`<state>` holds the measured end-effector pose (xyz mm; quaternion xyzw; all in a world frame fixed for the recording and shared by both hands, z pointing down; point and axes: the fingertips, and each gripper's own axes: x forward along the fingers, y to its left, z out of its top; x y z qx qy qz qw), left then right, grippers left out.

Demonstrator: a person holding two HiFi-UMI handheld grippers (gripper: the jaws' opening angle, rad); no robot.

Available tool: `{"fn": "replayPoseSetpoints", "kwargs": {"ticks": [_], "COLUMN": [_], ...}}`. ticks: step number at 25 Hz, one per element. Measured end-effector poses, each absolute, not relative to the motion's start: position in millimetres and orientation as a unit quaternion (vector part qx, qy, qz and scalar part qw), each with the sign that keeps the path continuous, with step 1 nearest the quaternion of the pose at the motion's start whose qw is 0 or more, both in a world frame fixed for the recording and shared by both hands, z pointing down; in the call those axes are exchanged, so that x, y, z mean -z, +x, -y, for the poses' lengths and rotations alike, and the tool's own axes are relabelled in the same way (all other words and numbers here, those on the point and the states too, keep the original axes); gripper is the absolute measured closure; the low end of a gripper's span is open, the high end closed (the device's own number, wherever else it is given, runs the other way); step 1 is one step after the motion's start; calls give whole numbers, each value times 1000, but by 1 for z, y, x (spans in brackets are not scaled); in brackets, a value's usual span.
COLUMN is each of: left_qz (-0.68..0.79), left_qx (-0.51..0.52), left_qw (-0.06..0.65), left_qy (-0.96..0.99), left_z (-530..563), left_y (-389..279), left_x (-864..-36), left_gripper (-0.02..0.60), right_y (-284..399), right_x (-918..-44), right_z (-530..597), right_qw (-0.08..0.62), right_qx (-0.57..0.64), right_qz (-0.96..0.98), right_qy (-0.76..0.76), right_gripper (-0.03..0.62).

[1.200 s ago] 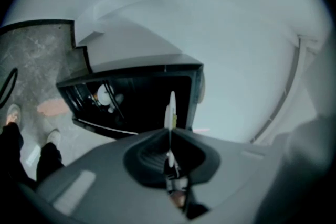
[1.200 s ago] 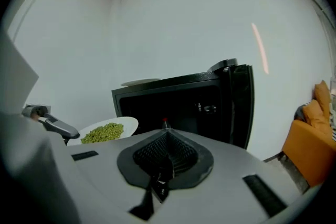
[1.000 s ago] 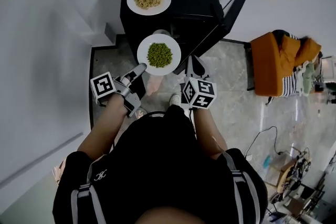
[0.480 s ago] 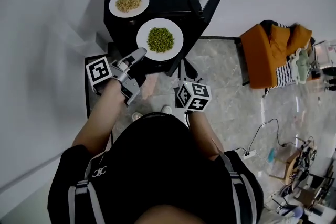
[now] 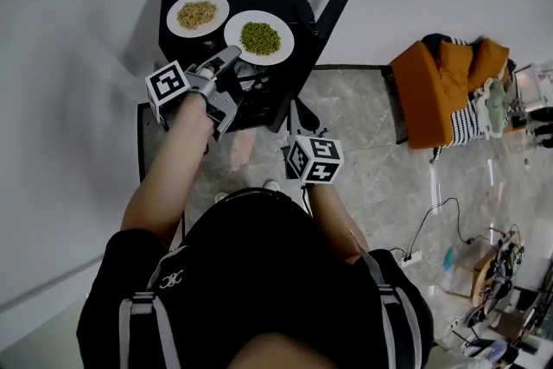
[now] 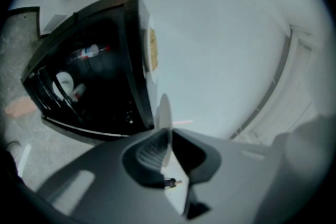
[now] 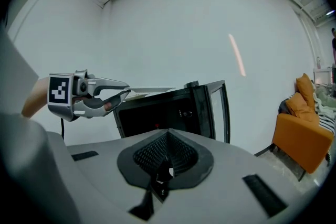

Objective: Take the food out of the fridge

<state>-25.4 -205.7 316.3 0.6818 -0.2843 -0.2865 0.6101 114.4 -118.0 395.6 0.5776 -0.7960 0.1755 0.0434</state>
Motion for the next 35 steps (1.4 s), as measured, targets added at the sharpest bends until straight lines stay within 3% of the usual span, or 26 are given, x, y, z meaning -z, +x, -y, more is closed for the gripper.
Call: {"fn": "replayPoseSetpoints", "kwargs": {"ticks": [24,29,35], "left_qz": [294,297,279], "left_qx": [369,374,352], "left_qw": [626,600,586], "left_qy": [620,642,674], "left_z": [268,261,252], "left_y": [-12,-15,-11], "left_x": [-343,-331,-330], "left_gripper": [558,520,520], "right_y": [125,121,115], "right_x": [-401,-407,-401], "right_z": [119,120,143], "right_qw": [53,62,61], "right_qx": [-170,-180,-182], "right_qz": [800,802,807], "right_qy": [573,566,559], "right_gripper": [594,594,594]}}
